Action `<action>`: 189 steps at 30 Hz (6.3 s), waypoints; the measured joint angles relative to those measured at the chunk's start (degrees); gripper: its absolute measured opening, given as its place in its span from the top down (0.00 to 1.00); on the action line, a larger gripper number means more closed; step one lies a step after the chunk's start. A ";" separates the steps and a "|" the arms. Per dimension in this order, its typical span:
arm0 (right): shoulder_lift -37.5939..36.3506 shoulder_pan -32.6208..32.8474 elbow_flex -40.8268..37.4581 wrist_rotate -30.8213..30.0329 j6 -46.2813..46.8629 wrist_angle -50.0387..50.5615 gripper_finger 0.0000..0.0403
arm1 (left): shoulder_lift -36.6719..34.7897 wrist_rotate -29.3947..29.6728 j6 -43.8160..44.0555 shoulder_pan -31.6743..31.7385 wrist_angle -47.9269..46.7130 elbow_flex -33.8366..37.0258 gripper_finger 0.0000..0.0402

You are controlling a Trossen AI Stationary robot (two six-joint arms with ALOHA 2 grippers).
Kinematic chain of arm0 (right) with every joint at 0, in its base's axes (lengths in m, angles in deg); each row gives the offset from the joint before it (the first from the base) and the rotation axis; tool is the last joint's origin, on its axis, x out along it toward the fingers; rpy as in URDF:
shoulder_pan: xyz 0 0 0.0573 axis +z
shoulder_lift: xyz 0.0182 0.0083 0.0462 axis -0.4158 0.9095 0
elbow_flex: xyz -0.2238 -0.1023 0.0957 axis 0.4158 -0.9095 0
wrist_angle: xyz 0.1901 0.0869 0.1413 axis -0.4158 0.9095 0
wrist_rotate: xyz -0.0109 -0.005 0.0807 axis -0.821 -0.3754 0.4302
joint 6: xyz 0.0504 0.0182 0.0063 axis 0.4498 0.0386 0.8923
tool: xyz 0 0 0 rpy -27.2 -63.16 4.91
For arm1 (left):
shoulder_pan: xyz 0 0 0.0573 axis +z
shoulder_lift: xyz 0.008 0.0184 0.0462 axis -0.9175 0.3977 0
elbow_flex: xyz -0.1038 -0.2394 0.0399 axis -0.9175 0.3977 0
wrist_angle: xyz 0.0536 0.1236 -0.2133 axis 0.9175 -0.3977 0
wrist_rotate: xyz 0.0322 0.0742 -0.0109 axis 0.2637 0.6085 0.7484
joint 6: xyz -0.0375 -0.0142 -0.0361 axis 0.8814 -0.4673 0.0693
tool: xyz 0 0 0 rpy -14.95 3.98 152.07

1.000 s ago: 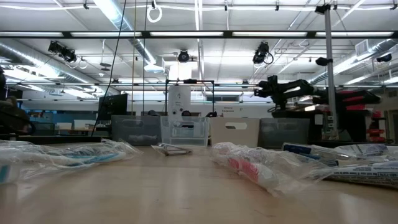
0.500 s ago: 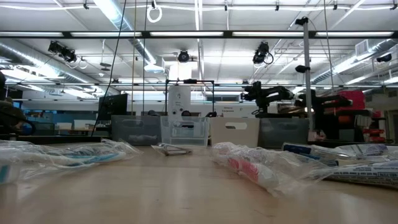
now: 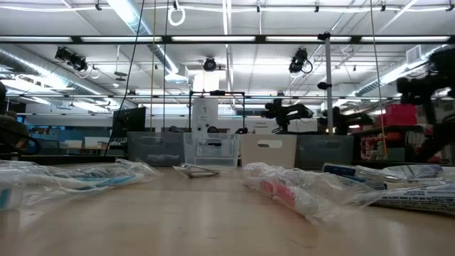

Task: Pick & Place Travel size toiletries
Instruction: Put the green toothbrush into the transparent bin

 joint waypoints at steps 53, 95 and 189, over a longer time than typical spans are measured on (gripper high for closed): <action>-2.83 0.04 0.00 4.54 3.06 3.83 0.99 | -0.97 0.05 -6.00 0.00 -0.25 -0.02 0.95; -2.81 0.04 0.00 4.56 3.06 6.39 0.99 | 1.48 0.03 -2.89 -0.02 -5.13 -0.09 0.94; -2.70 0.07 7.61 1.98 -0.39 19.29 0.98 | 4.19 0.88 -9.67 -0.02 -2.83 -0.07 0.94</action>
